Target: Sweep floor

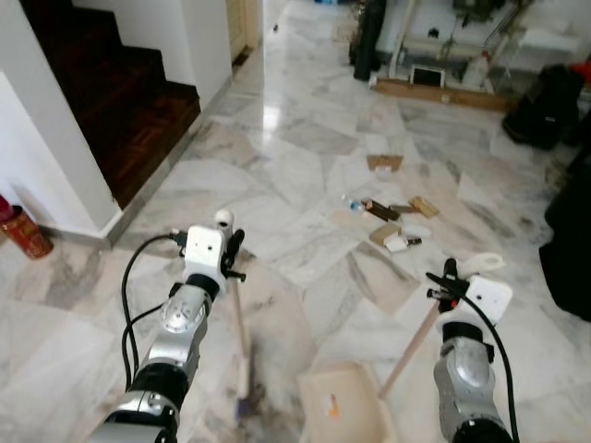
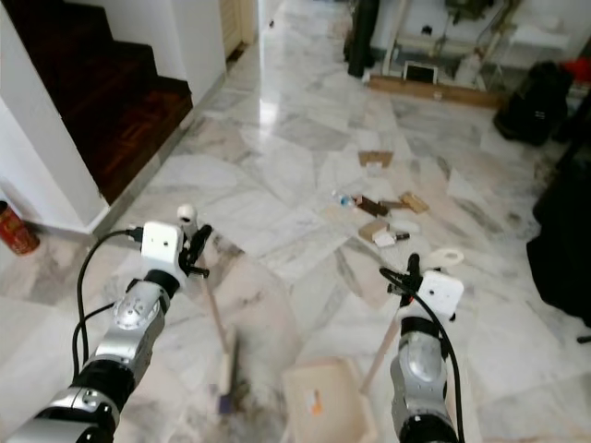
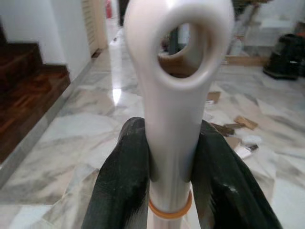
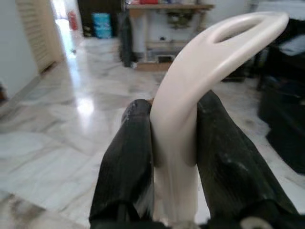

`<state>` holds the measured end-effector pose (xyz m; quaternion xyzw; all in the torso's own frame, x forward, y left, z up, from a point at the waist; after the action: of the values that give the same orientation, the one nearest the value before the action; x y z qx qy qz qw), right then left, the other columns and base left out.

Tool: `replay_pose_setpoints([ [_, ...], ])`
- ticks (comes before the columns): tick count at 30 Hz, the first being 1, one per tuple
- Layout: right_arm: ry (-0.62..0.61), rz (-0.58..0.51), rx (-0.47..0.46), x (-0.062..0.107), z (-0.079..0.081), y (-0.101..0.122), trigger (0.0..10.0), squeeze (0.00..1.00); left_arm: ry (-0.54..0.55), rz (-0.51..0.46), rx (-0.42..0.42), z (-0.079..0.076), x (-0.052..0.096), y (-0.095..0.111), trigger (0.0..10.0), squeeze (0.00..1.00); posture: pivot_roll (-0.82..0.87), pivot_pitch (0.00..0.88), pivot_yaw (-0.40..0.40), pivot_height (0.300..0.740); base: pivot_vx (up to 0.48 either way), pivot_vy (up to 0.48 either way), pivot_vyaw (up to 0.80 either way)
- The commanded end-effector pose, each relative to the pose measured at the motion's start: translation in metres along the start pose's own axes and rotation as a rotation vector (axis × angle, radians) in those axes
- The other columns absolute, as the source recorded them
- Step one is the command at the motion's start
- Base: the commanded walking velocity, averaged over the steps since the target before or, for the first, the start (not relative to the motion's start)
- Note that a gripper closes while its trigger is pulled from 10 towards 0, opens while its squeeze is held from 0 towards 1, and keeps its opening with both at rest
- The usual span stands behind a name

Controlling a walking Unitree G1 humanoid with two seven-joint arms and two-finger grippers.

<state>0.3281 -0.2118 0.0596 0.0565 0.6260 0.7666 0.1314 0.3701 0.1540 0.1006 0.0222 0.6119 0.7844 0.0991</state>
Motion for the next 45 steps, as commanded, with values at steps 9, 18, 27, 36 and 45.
replay_pose_setpoints([
  [9,-0.028,-0.030,-0.015,-0.002,-0.008,0.008,10.0,0.00,-0.005,-0.055,-0.015,-0.001,-0.009,0.016,10.0,0.00,0.11,0.094,-0.048,0.740,0.352,0.000,0.00],
  [18,-0.032,-0.017,-0.035,-0.004,-0.005,0.006,10.0,0.00,-0.007,-0.052,-0.018,-0.001,-0.007,0.014,10.0,0.00,0.11,0.098,-0.047,0.740,0.351,0.000,-0.13],
  [27,-0.025,-0.013,-0.027,-0.002,-0.004,0.005,10.0,0.00,-0.010,-0.048,-0.014,-0.002,-0.008,0.013,10.0,0.00,0.11,0.105,-0.048,0.740,0.352,0.000,-0.25],
  [36,-0.004,-0.013,-0.026,-0.003,0.000,0.005,10.0,0.00,-0.003,-0.050,-0.016,0.000,-0.008,0.014,10.0,0.00,0.11,0.108,-0.051,0.740,0.352,0.000,0.00],
  [45,0.078,-0.033,0.036,-0.002,0.012,0.008,10.0,0.00,0.005,-0.051,-0.017,0.001,-0.008,0.015,10.0,0.00,0.11,0.111,-0.054,0.740,0.352,0.000,0.32],
])
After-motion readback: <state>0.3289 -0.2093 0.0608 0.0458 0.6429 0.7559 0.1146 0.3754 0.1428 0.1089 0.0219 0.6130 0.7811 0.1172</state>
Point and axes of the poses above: a point about 5 cm out from each wrist's last joint towards the gripper, its own x axis pointing back from the gripper into the wrist, its own y axis along the axis of the wrist's last joint, z = x × y, the point moved 3 cm from there along -x, pointing out of the wrist towards the gripper, and after that the axes turned 9 degrees about -x, right-handed, at the moved point
